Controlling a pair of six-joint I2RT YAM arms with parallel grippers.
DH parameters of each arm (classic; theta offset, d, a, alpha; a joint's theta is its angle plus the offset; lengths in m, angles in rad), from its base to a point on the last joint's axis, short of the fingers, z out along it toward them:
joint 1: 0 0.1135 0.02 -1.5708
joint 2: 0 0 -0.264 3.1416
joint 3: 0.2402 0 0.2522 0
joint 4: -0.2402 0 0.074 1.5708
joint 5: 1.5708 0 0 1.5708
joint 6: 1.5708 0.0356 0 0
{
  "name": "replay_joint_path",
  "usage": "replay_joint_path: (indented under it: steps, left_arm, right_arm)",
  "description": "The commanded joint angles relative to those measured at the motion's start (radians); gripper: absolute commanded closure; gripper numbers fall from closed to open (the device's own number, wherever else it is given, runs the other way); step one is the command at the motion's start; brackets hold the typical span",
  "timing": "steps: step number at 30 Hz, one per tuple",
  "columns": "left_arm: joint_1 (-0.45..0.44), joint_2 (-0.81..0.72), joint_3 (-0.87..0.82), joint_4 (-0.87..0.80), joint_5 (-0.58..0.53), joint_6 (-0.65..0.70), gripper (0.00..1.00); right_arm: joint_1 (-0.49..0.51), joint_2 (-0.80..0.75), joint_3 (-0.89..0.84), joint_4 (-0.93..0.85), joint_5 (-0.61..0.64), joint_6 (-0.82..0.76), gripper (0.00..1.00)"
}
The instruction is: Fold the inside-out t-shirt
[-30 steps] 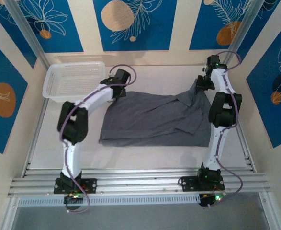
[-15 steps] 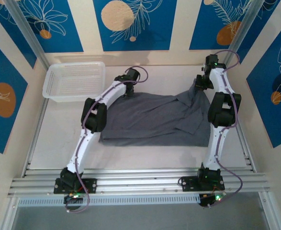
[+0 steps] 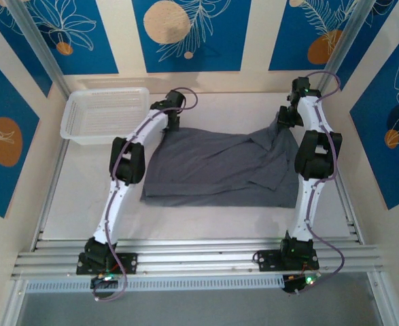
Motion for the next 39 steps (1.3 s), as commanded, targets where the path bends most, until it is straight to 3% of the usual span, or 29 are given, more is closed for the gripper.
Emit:
replay_joint_path:
  steps: [1,7,15,22,31,39]
  left_arm:
    - [0.026,0.008,0.037,-0.029,0.086,-0.044,1.0]
    - [0.087,-0.02,0.039,-0.014,0.253,-0.12,1.0]
    - [0.11,-0.133,0.019,-0.015,0.347,-0.169,1.0]
    - [0.152,-0.381,-0.325,0.161,0.42,-0.233,1.0]
    - [0.181,-0.496,-0.613,0.197,0.389,-0.293,1.0]
    - [0.204,-0.552,-0.666,0.232,0.419,-0.294,1.0]
  right_arm:
    - [-0.026,0.014,0.033,-0.014,0.015,0.035,1.0]
    - [-0.049,0.026,0.04,-0.014,-0.04,0.04,1.0]
    - [-0.06,-0.009,0.092,-0.03,-0.151,0.093,1.0]
    - [-0.129,-0.147,-0.132,0.091,-0.264,0.172,1.0]
    - [-0.165,-0.206,-0.285,0.119,-0.294,0.221,1.0]
    - [-0.169,-0.315,-0.368,0.145,-0.354,0.248,1.0]
